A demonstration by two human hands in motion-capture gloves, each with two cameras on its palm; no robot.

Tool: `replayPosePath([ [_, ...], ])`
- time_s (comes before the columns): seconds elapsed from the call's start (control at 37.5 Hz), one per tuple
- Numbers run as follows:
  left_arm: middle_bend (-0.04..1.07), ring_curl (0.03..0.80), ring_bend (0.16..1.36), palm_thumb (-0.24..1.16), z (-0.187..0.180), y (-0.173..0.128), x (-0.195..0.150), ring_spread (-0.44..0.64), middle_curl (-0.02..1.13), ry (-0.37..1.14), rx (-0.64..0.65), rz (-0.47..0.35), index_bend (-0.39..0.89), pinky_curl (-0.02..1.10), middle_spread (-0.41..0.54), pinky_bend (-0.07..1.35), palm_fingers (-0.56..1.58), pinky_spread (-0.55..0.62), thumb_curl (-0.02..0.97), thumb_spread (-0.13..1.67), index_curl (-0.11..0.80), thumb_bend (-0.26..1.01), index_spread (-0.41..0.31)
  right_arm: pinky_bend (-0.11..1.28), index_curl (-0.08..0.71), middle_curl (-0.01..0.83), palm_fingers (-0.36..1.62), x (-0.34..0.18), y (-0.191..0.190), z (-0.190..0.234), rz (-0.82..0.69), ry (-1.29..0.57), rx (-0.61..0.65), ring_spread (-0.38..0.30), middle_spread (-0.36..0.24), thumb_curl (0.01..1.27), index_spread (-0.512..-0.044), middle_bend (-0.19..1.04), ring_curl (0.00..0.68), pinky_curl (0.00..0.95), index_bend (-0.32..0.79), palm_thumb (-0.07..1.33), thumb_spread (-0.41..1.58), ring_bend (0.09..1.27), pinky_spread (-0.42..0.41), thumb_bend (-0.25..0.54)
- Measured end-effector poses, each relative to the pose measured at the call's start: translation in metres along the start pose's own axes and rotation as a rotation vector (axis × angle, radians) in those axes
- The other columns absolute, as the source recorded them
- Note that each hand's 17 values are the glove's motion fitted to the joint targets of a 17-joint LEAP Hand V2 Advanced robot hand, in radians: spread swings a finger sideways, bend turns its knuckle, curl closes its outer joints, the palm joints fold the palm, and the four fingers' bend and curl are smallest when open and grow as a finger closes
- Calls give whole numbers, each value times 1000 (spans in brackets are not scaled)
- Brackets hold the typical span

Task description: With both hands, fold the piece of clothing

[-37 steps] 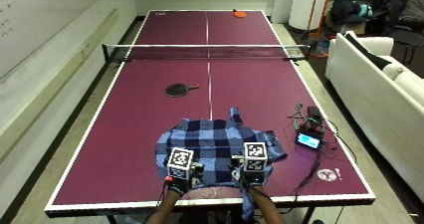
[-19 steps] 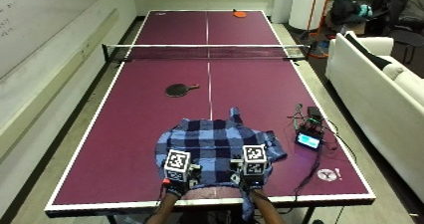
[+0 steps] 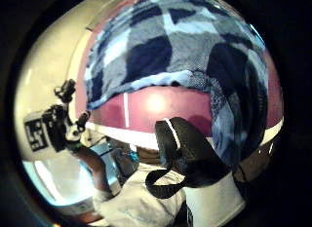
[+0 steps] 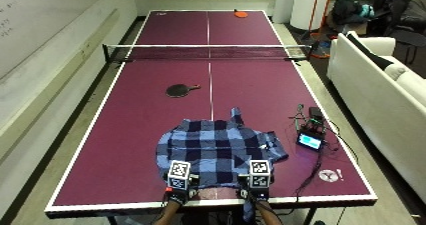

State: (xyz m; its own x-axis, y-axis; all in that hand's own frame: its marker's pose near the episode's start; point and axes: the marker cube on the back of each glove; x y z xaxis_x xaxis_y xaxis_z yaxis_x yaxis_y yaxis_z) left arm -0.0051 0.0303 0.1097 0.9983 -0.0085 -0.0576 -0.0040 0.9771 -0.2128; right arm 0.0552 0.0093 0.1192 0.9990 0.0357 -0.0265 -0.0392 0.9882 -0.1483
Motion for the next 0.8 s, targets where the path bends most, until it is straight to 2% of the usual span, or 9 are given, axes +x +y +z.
replayPosePath([
  [0.11, 167, 341, 653, 212, 18, 3, -6, 38, 325, 9, -37, -10, 100, 390, -26, 487, 475, 115, 240, 1122, 221, -11, -92, 465, 207, 315, 78, 9, -6, 17, 21, -50, -23, 121, -22, 257, -322, 206, 259, 337, 124, 502, 1152, 371, 217, 36],
  [0.19, 172, 337, 648, 196, 22, 0, -14, 30, 325, -7, 32, -23, 141, 385, -35, 470, 503, 112, 236, 1145, 233, -22, -102, 454, 215, 319, 120, 14, -12, 24, 18, -62, 3, 120, -20, 265, -310, 206, 261, 332, 146, 529, 1138, 385, 206, 29],
  [0.29, 177, 319, 593, 191, 25, -28, -27, 11, 324, -106, 286, -31, 253, 365, -64, 401, 607, 96, 229, 1203, 288, -7, -136, 390, 256, 323, 434, 17, -17, 27, -17, -16, 88, 19, -76, 286, -326, 216, 260, 300, 236, 637, 1178, 436, 153, 74],
  [0.4, 193, 315, 596, 276, 28, -10, -22, -70, 332, -121, 241, -41, 259, 349, -130, 340, 768, 48, 243, 1257, 316, 33, -176, 365, 289, 335, 618, 23, -10, 25, -31, 66, 175, -70, -131, 302, -334, 221, 272, 298, 257, 731, 1228, 444, 87, 116],
  [0.43, 145, 324, 618, 311, 28, -8, -21, -111, 322, -124, 253, -41, 296, 350, -138, 336, 833, 24, 249, 1269, 333, 50, -197, 364, 297, 341, 687, 25, -9, 26, -32, 77, 183, -107, -149, 310, -334, 229, 284, 302, 252, 765, 1238, 465, 61, 133],
  [0.56, 186, 326, 578, 379, 11, -23, -11, -181, 348, -88, 517, -24, 284, 344, -205, 267, 937, -29, 259, 1288, 359, 68, -232, 349, 323, 352, 782, 44, 2, 22, -24, 125, 181, -191, -196, 324, -342, 216, 303, 314, 202, 837, 1267, 471, -2, 158],
  [0.67, 211, 331, 558, 461, -4, 5, -23, -255, 371, -123, 489, -28, 304, 342, -255, 221, 1108, -107, 274, 1273, 386, 89, -273, 346, 316, 375, 936, 62, 23, -2, -50, 88, 147, -266, -244, 358, -348, 266, 317, 323, 135, 946, 1251, 486, -72, 199],
  [0.69, 287, 341, 572, 492, -10, 14, -24, -283, 400, -105, 473, -23, 256, 345, -279, 212, 1193, -138, 279, 1270, 379, 101, -281, 324, 311, 392, 1091, 65, 30, -12, -64, 62, 132, -286, -256, 366, -349, 318, 329, 315, 130, 965, 1232, 525, -103, 201],
  [0.8, 321, 361, 597, 551, -47, 53, -25, -327, 424, -48, 395, 2, 208, 357, -311, 200, 1230, -196, 285, 1261, 387, 111, -298, 348, 304, 406, 1206, 75, 48, -52, -132, 11, 87, -304, -272, 387, -347, 328, 359, 336, 106, 995, 1174, 590, -171, 185],
])
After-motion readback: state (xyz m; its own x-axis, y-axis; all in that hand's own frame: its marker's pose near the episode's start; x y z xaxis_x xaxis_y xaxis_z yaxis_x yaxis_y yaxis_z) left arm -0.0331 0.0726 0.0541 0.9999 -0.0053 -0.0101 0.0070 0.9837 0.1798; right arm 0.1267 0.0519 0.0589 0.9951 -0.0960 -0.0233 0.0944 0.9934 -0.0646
